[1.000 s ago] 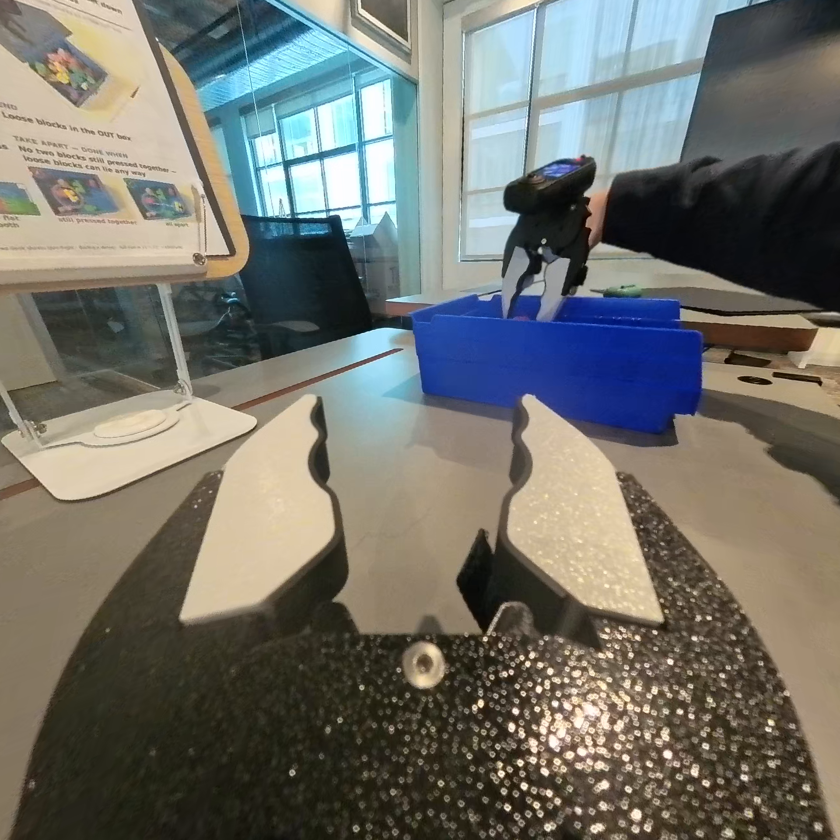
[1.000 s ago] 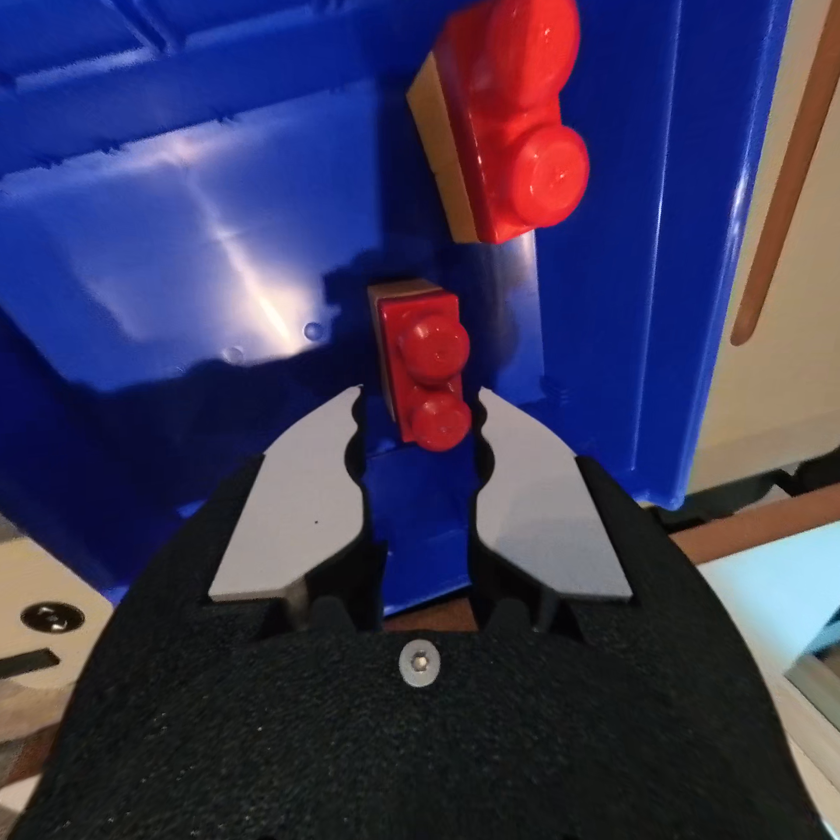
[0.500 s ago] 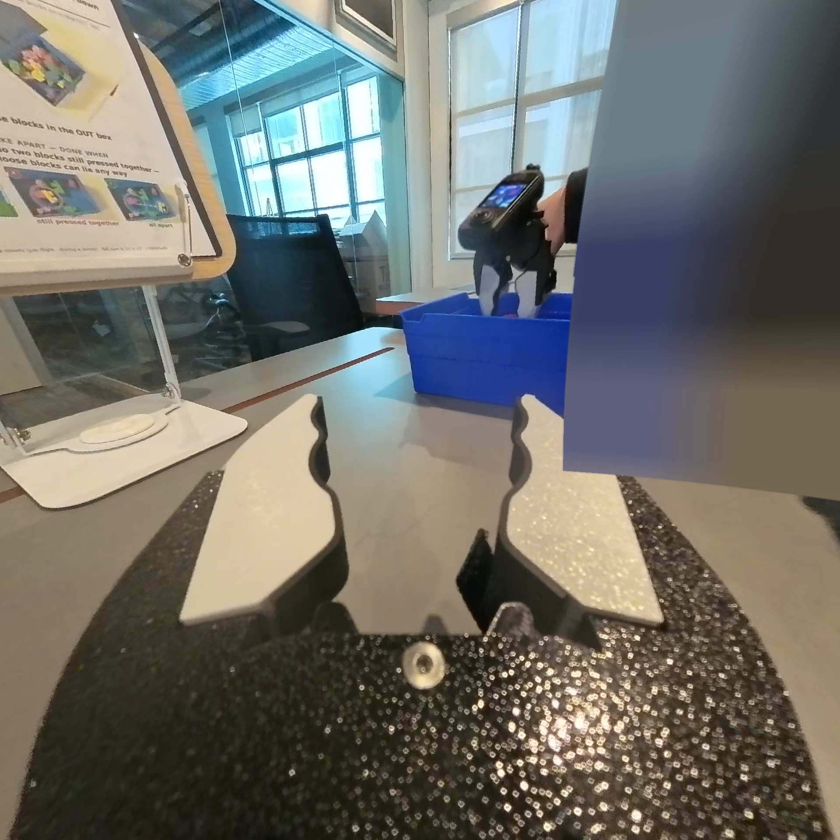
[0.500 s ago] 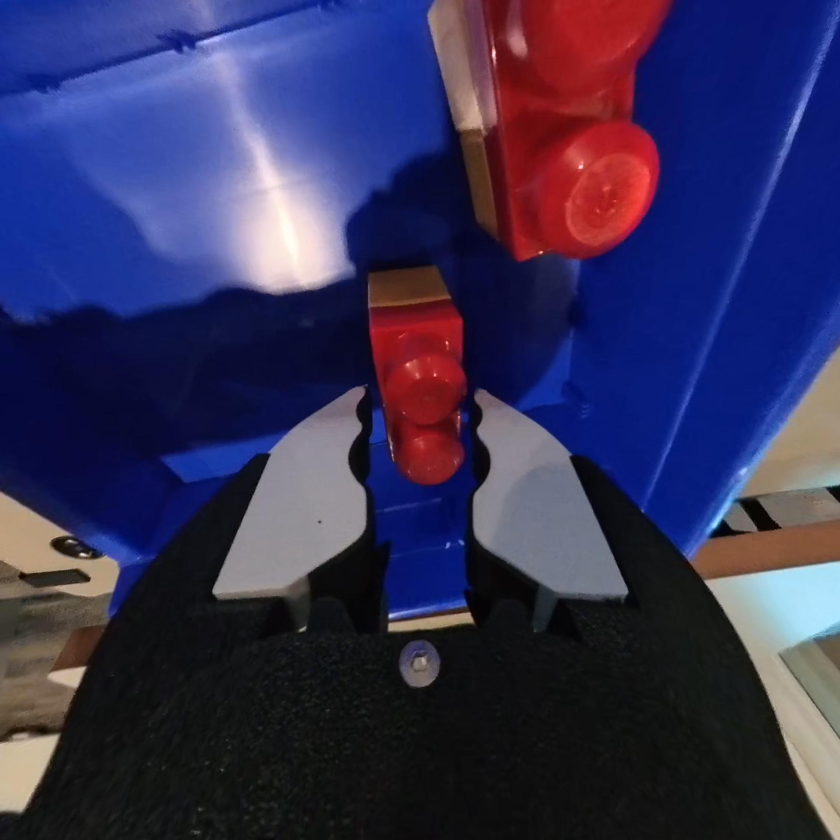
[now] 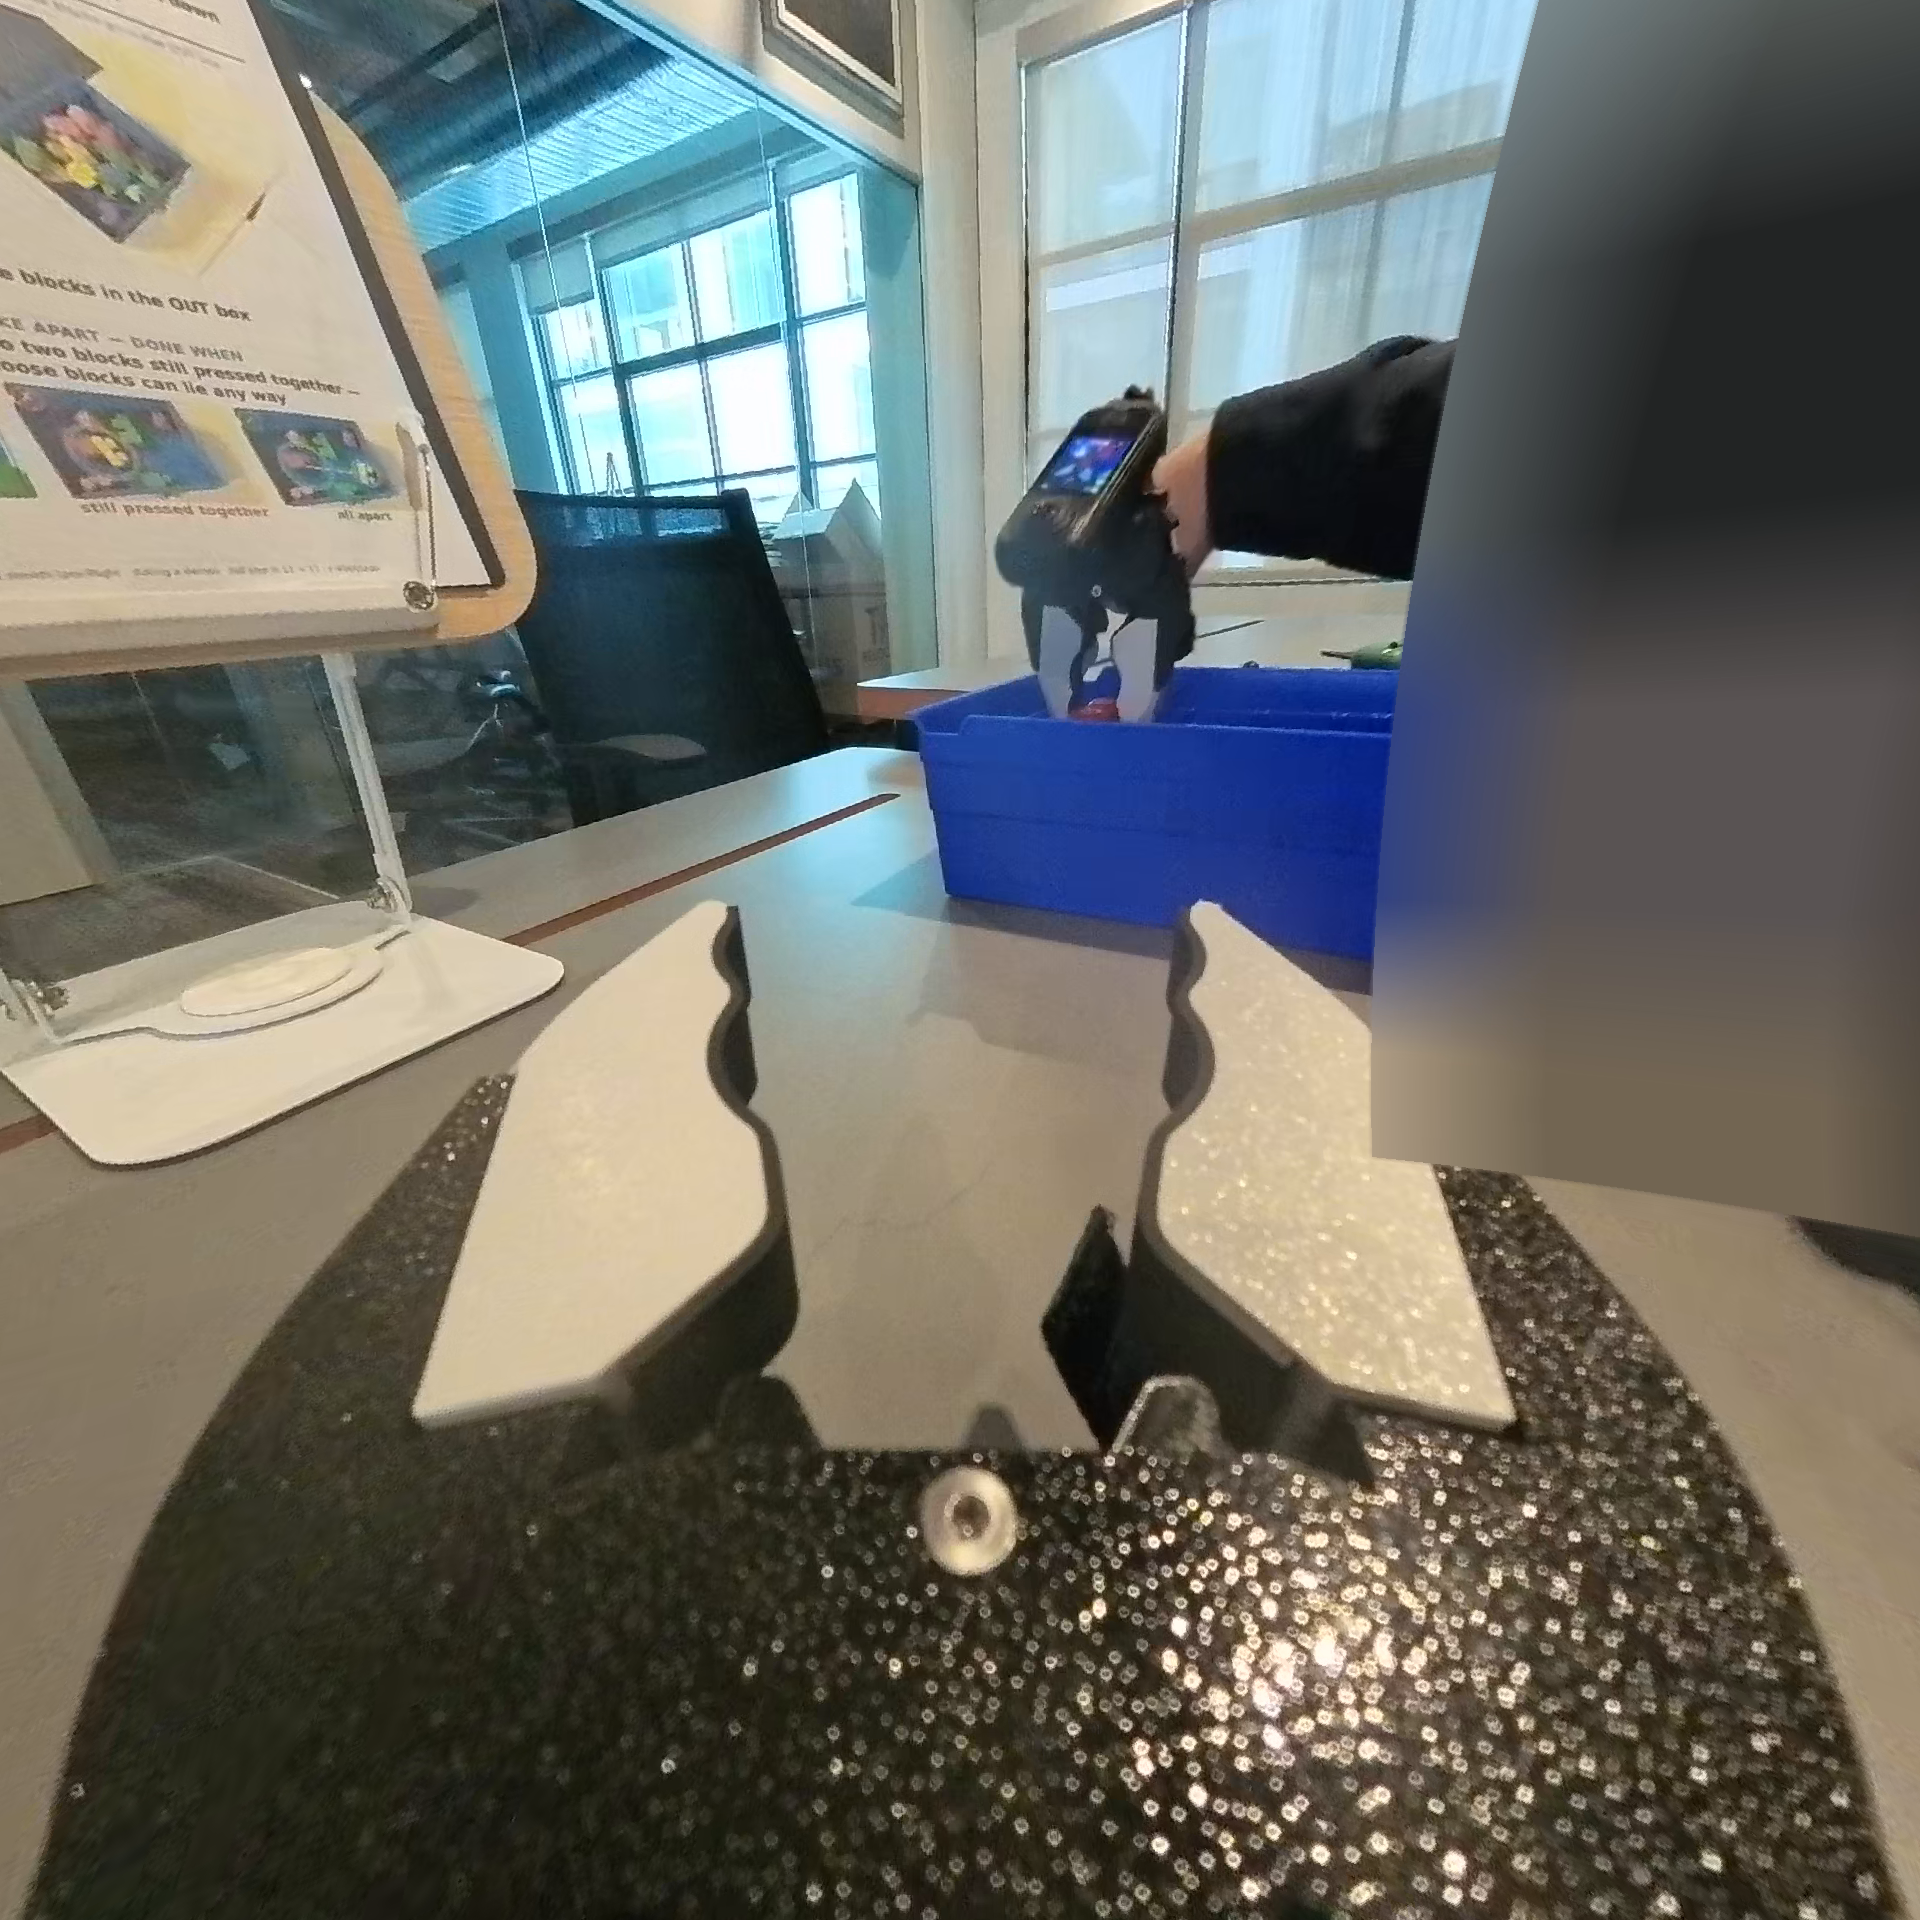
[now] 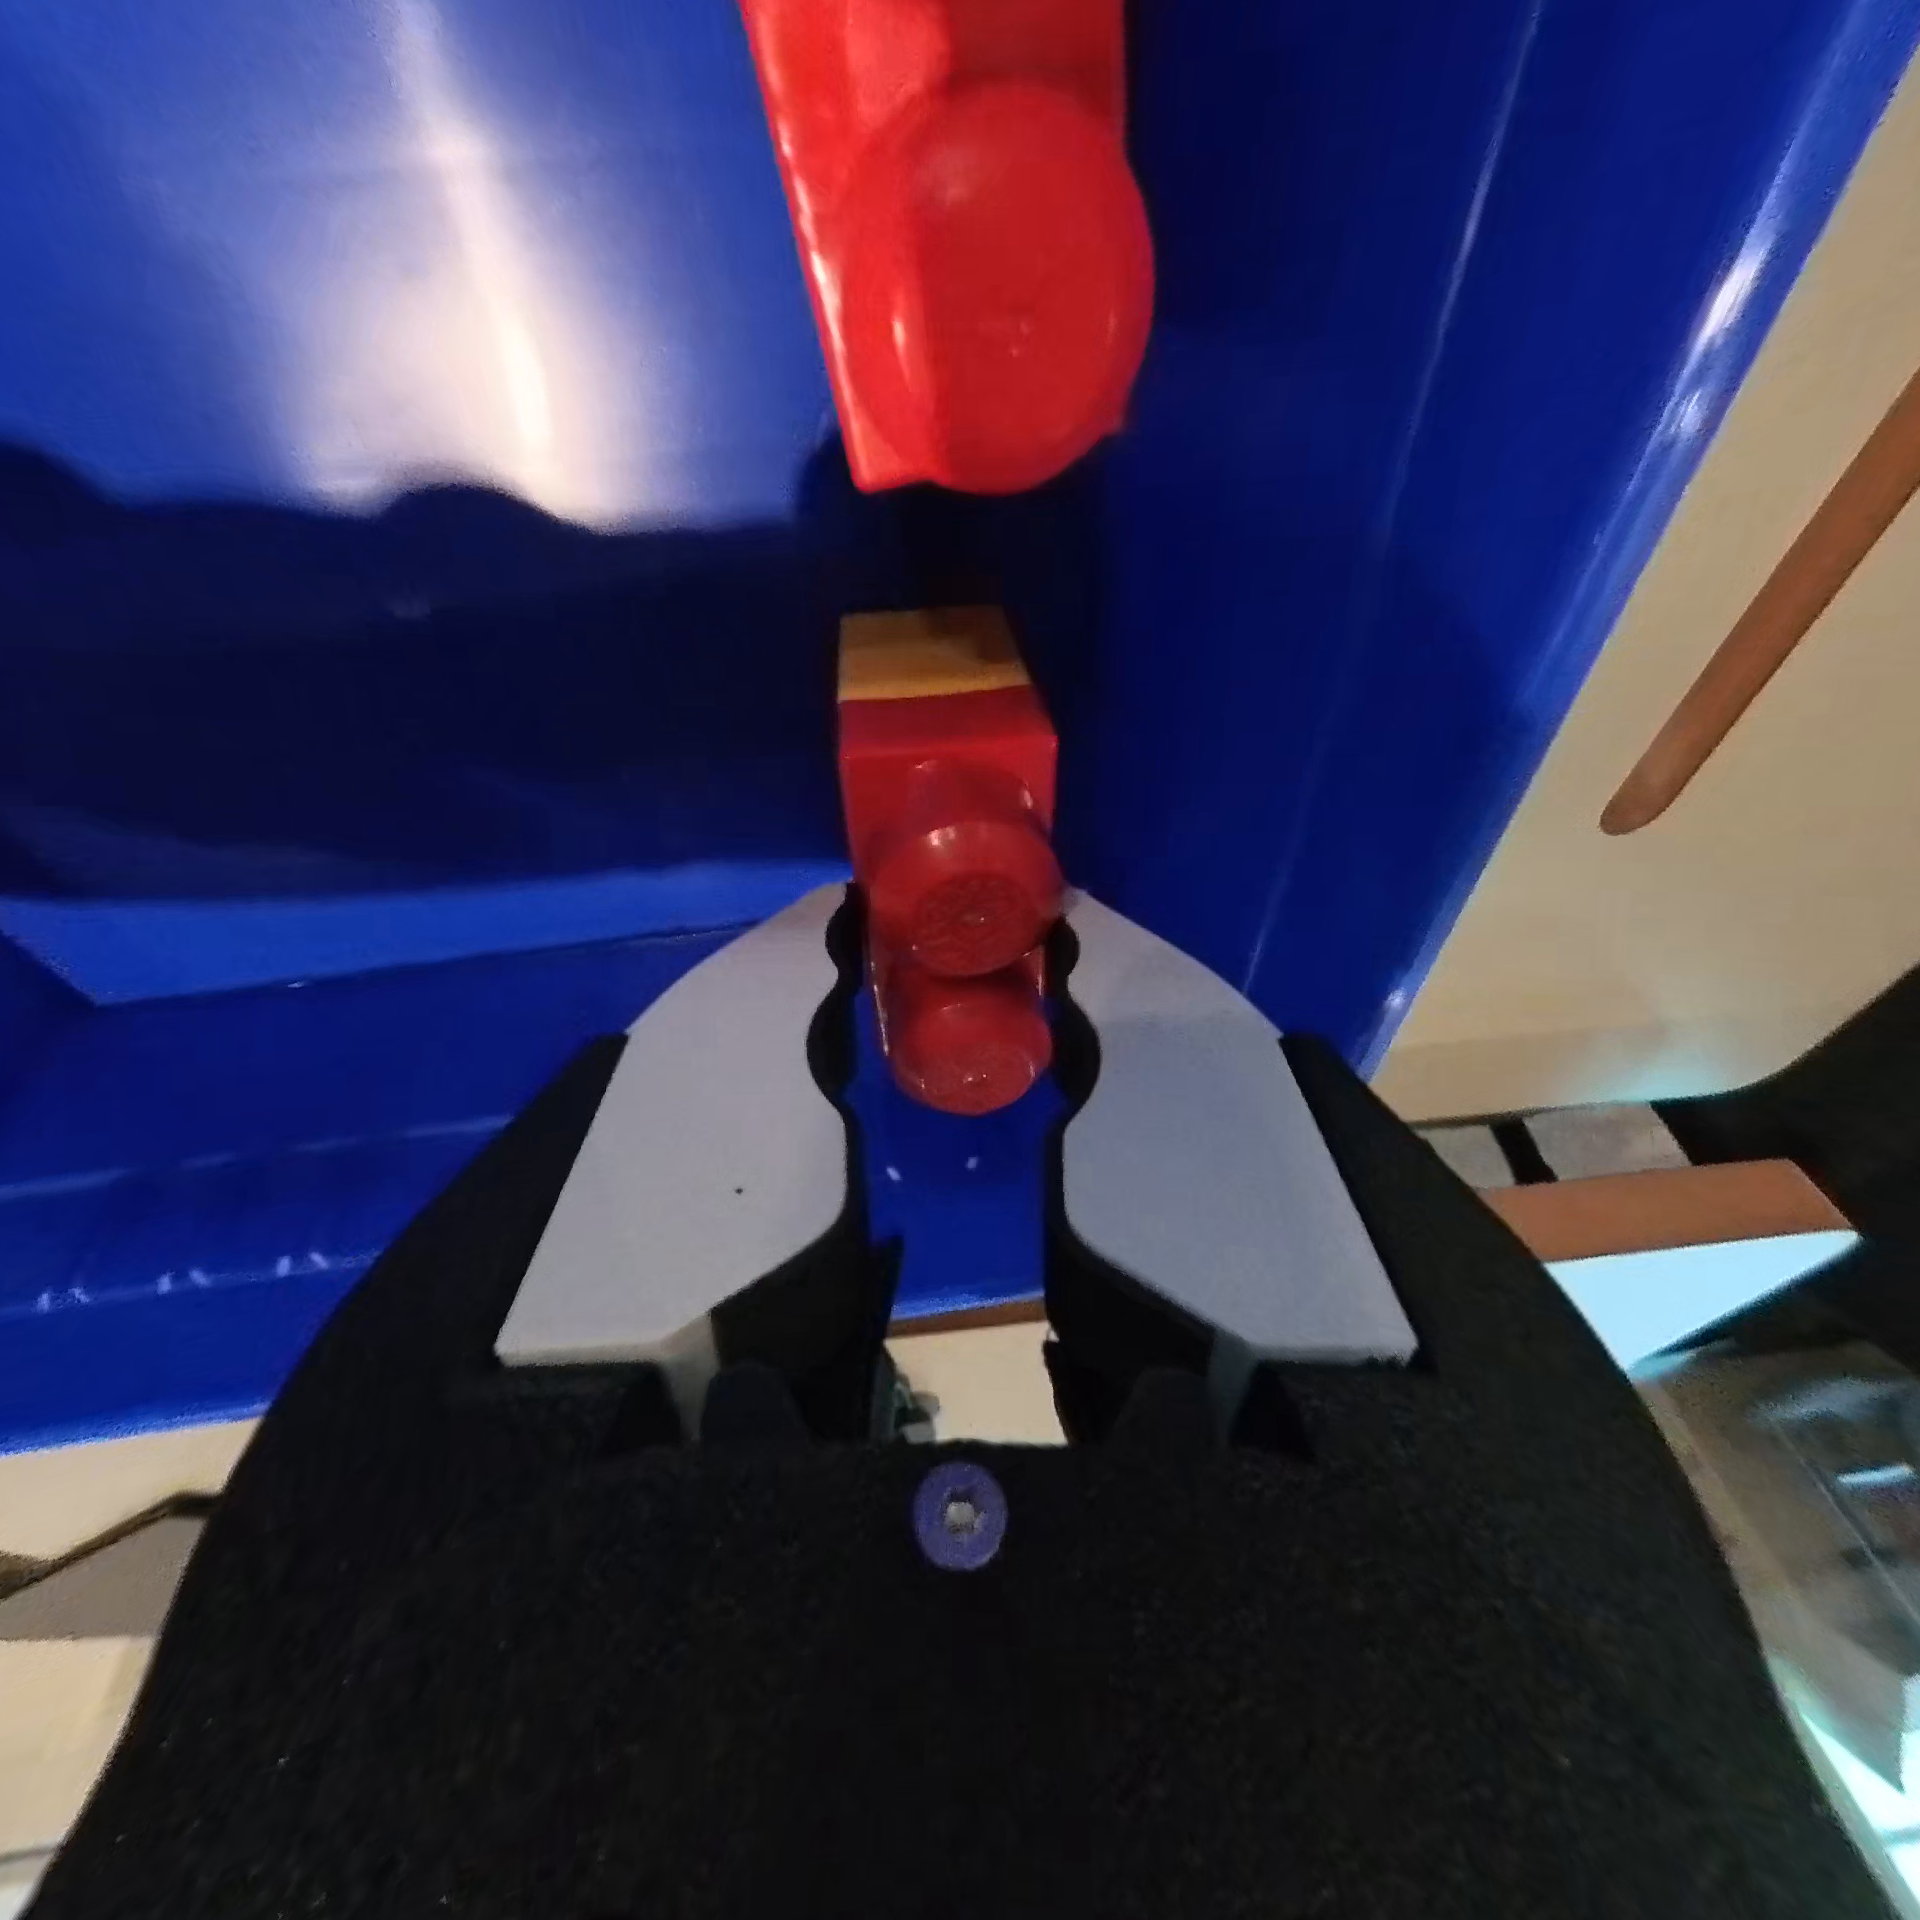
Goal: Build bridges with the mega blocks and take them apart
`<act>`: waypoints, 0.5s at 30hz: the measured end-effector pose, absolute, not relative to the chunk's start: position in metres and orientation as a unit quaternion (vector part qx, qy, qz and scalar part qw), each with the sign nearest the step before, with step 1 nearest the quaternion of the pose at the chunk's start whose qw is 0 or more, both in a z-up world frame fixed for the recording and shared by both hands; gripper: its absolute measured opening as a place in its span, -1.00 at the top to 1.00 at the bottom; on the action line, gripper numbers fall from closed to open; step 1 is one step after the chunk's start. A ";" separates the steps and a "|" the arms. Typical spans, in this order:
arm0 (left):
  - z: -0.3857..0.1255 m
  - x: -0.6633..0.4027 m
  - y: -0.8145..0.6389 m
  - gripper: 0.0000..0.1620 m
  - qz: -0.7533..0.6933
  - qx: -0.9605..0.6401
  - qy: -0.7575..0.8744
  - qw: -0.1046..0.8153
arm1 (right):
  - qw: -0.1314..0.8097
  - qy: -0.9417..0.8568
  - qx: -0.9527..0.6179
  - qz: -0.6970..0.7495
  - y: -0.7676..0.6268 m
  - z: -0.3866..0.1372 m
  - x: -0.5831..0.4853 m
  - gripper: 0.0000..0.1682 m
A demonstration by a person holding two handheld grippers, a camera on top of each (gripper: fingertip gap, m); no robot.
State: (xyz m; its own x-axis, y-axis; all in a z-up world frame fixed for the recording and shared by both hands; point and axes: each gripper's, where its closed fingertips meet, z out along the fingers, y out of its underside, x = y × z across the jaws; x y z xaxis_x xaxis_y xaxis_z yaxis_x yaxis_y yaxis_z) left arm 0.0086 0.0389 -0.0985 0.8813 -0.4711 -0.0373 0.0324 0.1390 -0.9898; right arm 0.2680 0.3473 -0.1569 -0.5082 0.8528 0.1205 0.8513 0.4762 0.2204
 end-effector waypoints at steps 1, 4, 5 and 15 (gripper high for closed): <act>-0.099 0.009 0.039 0.05 -0.172 -0.634 0.174 0.734 | 0.007 0.857 0.499 0.131 0.349 -0.157 0.269 0.60; -0.099 0.009 0.039 0.05 -0.176 -0.634 0.174 0.733 | 0.002 0.855 0.507 0.114 0.348 -0.159 0.267 0.61; -0.099 0.009 0.039 0.05 -0.178 -0.634 0.174 0.732 | 0.000 0.854 0.507 0.115 0.349 -0.159 0.267 0.61; -0.099 0.010 0.038 0.06 -0.180 -0.633 0.178 0.731 | -0.002 0.834 0.536 0.132 0.354 -0.158 0.273 0.48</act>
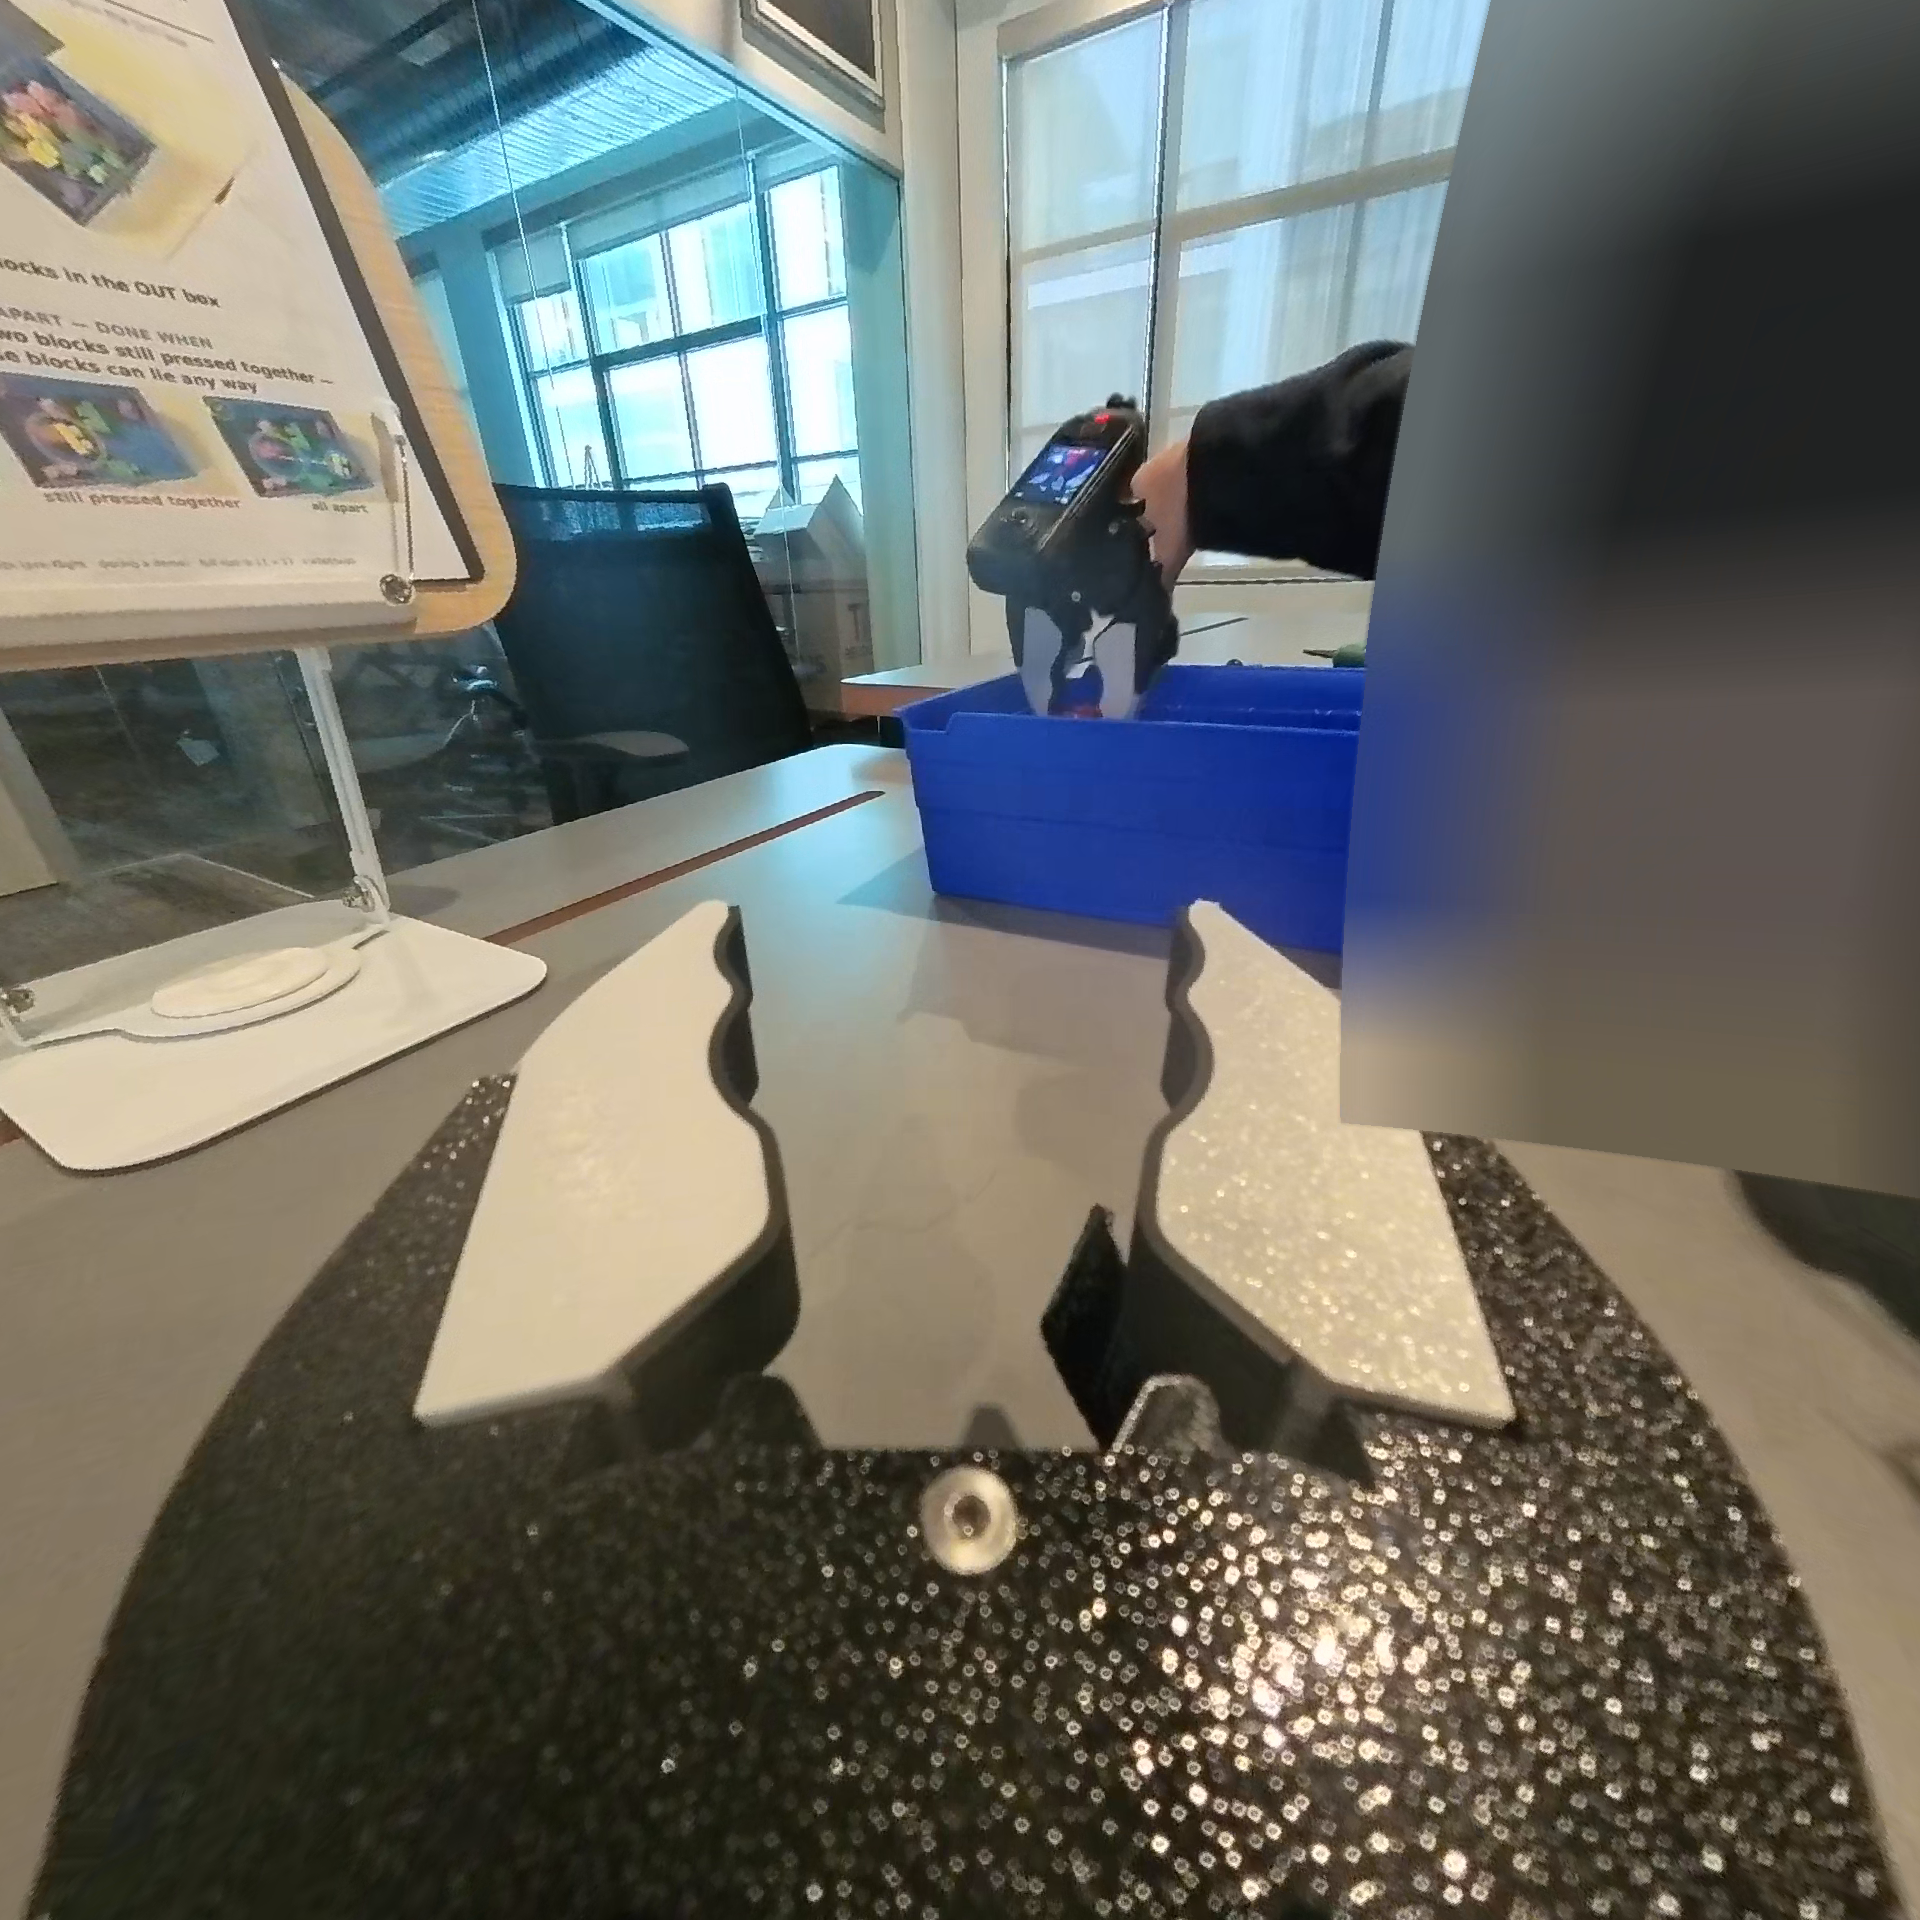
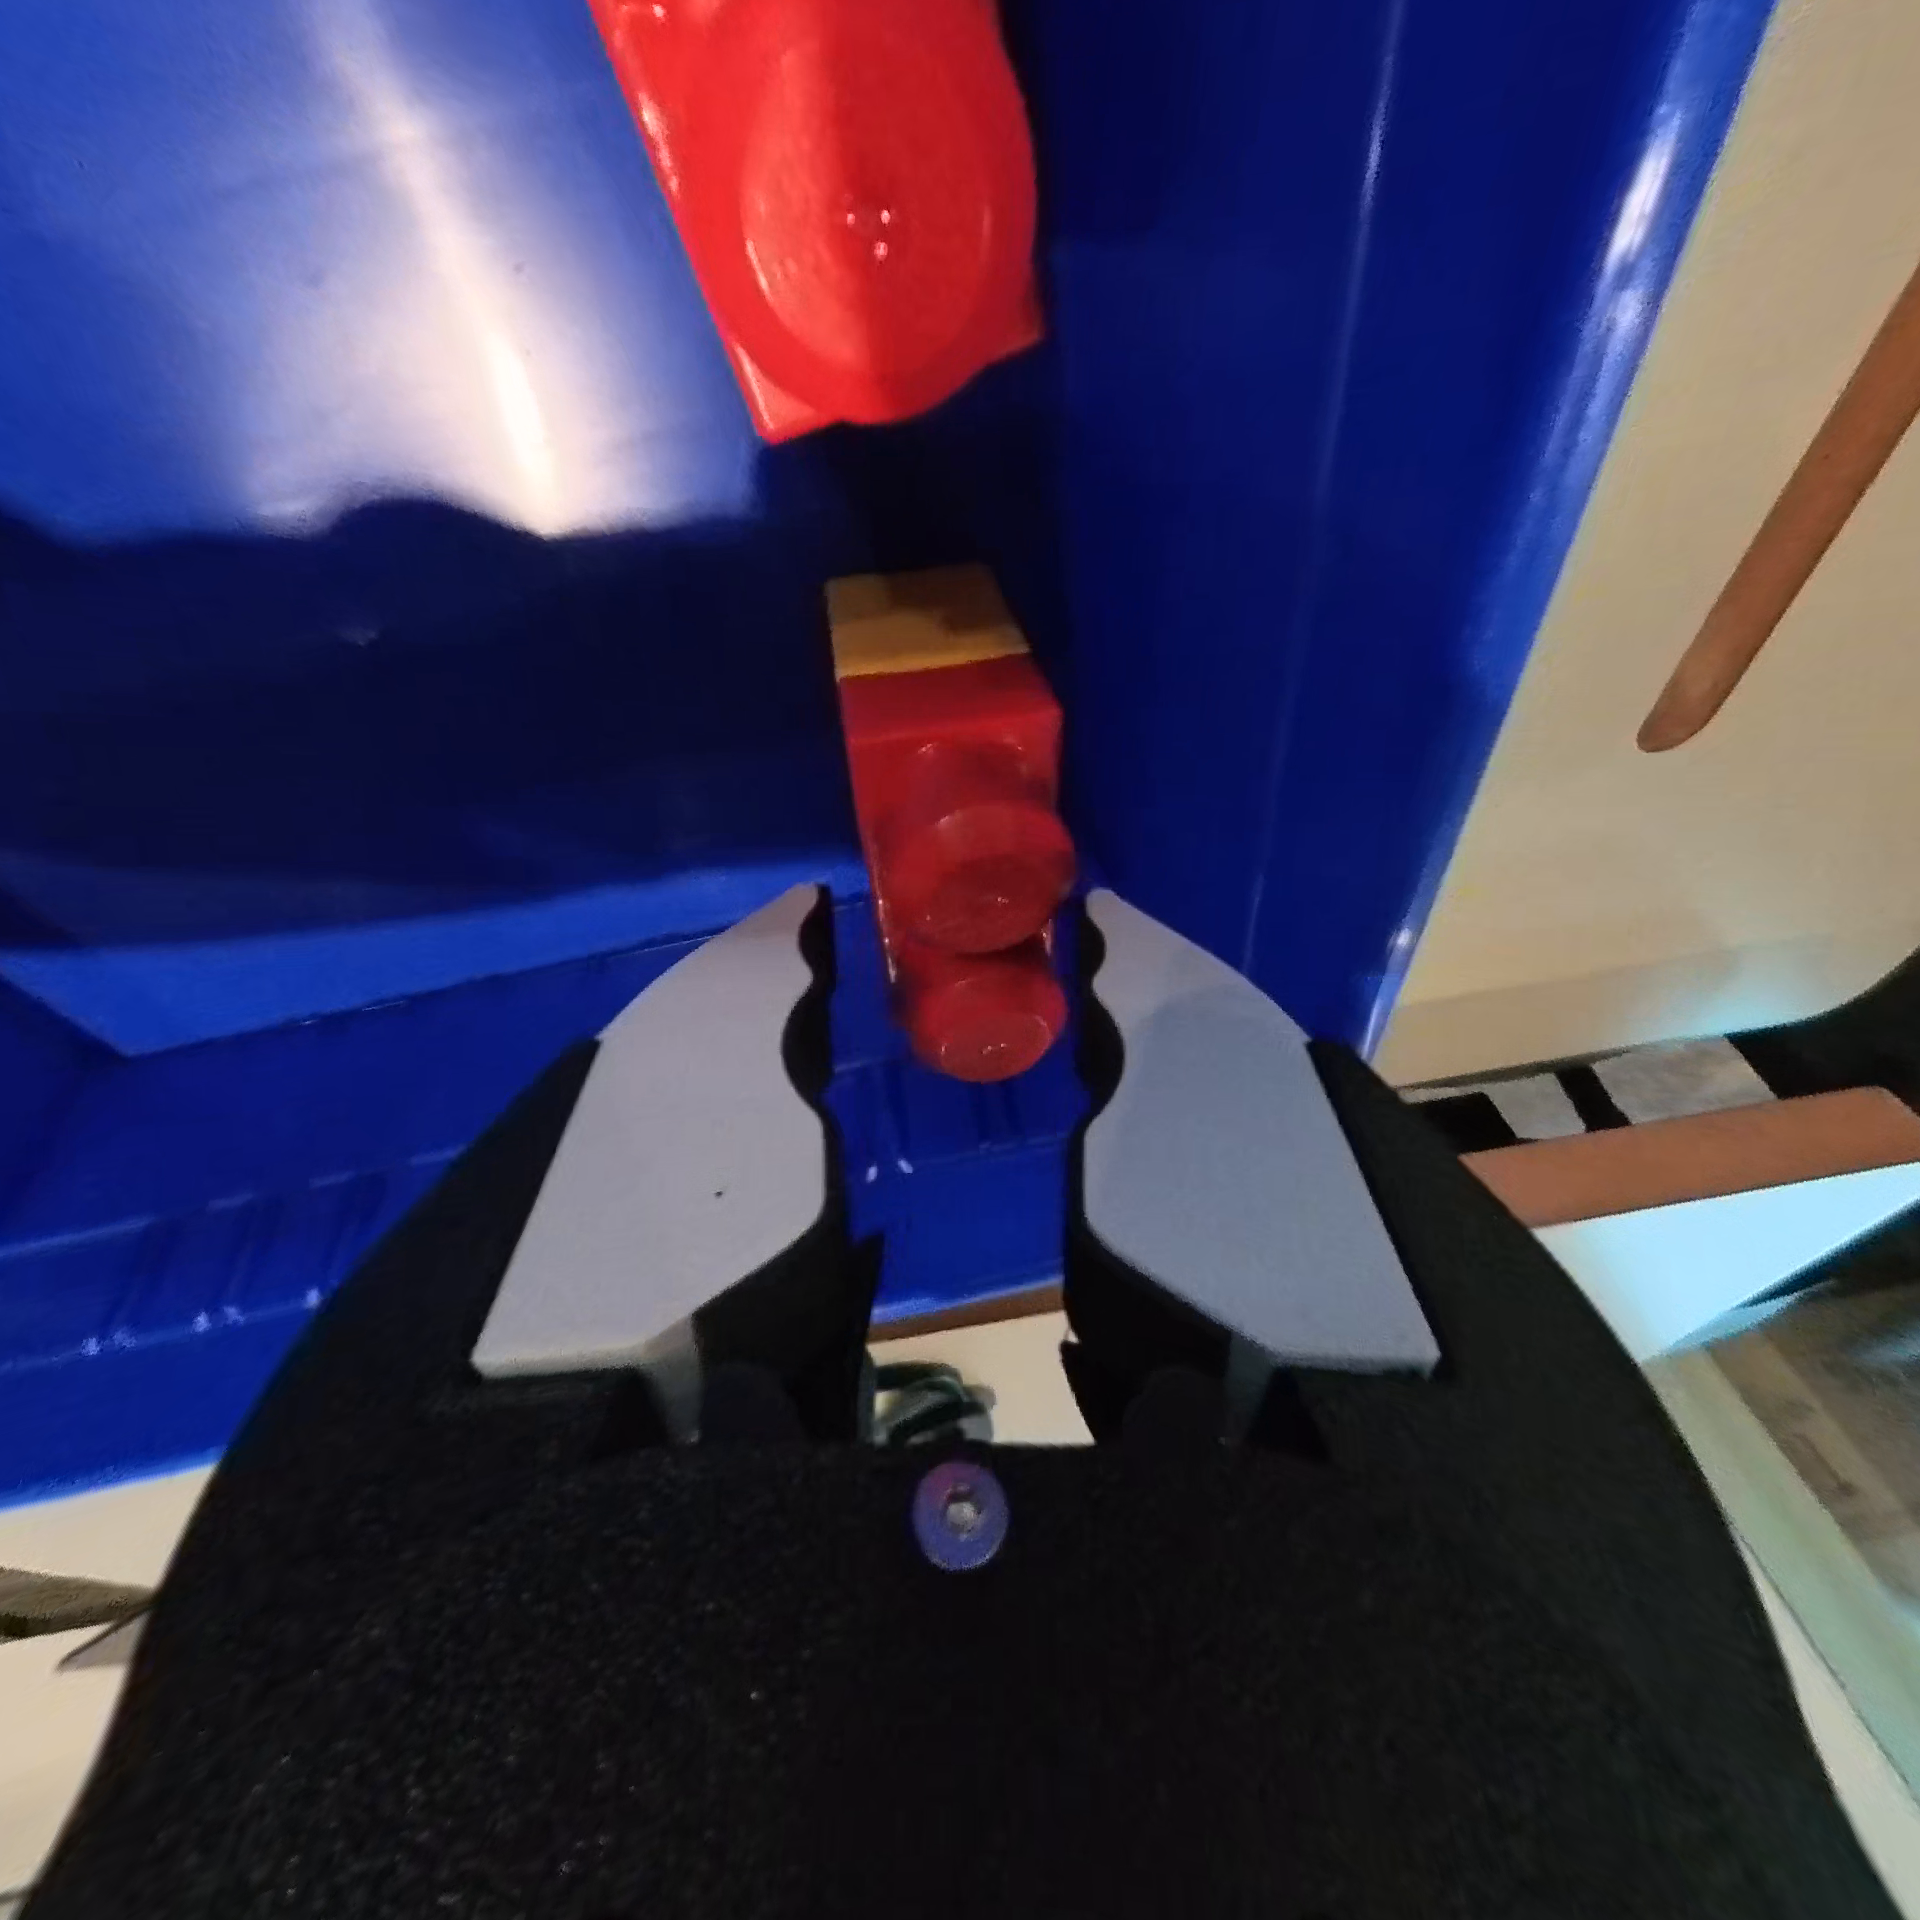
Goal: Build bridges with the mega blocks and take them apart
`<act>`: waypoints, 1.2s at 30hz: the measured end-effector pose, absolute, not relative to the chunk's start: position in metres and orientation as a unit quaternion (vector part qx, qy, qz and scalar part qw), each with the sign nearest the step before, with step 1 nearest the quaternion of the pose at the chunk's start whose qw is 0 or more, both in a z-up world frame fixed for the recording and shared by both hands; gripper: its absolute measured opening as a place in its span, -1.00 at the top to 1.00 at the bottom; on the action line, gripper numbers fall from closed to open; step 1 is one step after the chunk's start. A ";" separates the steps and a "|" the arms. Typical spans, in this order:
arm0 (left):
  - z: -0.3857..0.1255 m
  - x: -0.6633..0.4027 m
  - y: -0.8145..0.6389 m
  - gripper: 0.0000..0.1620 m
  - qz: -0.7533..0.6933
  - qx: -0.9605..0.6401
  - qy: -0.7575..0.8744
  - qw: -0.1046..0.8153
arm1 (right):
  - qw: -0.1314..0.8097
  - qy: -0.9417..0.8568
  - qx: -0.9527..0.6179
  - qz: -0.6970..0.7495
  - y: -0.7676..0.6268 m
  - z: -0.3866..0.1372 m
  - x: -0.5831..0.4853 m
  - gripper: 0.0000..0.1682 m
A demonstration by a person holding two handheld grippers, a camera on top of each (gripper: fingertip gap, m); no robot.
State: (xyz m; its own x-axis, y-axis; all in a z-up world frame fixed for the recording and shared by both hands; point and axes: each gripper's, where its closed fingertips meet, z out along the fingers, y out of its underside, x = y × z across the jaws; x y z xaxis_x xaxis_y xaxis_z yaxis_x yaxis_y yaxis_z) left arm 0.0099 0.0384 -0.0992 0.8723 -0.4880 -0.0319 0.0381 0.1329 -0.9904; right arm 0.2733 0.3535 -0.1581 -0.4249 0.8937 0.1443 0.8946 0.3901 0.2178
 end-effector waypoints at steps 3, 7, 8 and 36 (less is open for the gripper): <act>-0.100 0.011 0.038 0.06 -0.182 -0.634 0.180 0.730 | 0.008 -0.825 -0.549 -0.134 0.349 -0.149 0.274 0.34; -0.099 0.010 0.038 0.06 -0.185 -0.633 0.178 0.730 | 0.057 -0.815 -0.563 -0.125 0.337 -0.122 0.268 0.30; -0.099 0.009 0.038 0.06 -0.186 -0.633 0.176 0.731 | 0.081 -0.813 -0.563 -0.122 0.333 -0.112 0.263 0.31; -0.024 -0.205 -0.157 0.27 0.173 -0.733 0.014 0.658 | 0.564 -0.488 -0.580 0.328 0.026 -0.118 -0.019 0.54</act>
